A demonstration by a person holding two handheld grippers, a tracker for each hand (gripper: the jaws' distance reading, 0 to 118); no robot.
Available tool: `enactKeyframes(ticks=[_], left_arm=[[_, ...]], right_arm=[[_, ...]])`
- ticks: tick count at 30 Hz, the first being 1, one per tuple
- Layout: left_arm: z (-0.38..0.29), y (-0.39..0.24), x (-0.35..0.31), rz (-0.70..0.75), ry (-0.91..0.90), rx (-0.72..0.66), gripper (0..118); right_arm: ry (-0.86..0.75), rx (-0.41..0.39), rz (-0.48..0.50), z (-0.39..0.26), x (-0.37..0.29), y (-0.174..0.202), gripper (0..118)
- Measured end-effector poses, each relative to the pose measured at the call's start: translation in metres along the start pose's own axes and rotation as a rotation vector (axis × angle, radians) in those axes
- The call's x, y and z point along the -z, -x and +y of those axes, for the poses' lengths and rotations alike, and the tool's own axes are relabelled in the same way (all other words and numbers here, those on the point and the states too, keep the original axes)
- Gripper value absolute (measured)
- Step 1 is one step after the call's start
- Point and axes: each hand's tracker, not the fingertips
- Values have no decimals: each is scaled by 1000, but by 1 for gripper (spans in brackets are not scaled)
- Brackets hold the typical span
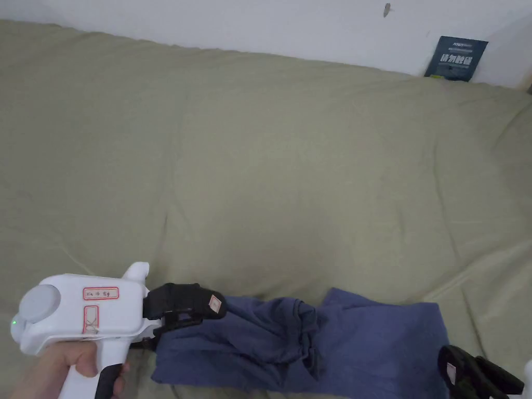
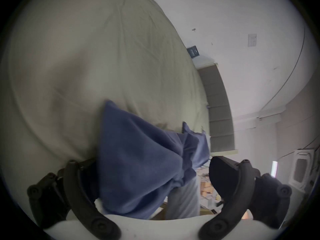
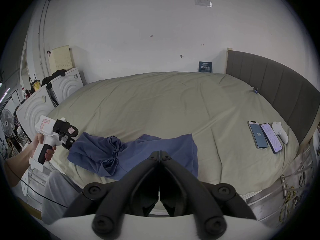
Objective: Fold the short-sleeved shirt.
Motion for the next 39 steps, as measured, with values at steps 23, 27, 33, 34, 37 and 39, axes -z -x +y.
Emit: enactKeyframes(ticks=[23, 27, 33, 34, 37, 39], left_arm=[[-30, -84, -155, 789, -344, 177, 15], [-40, -127, -107, 843, -301, 256, 15], [-52, -168, -27, 892, -235, 353, 15], [-54, -172, -11, 899, -219, 368, 15], [-58, -180, 33, 923, -139, 432, 15], [-58, -179, 63, 926, -107, 445, 16]], right_arm=[[-67, -14, 63, 6, -14, -3, 0], [-80, -27, 47, 2, -21, -2, 0], [-128, -52, -10, 2, -29, -9, 0], [-135, -51, -14, 3, -30, -10, 0], [-149, -52, -26, 4, -32, -14, 0], [-152, -47, -30, 4, -33, -17, 0]])
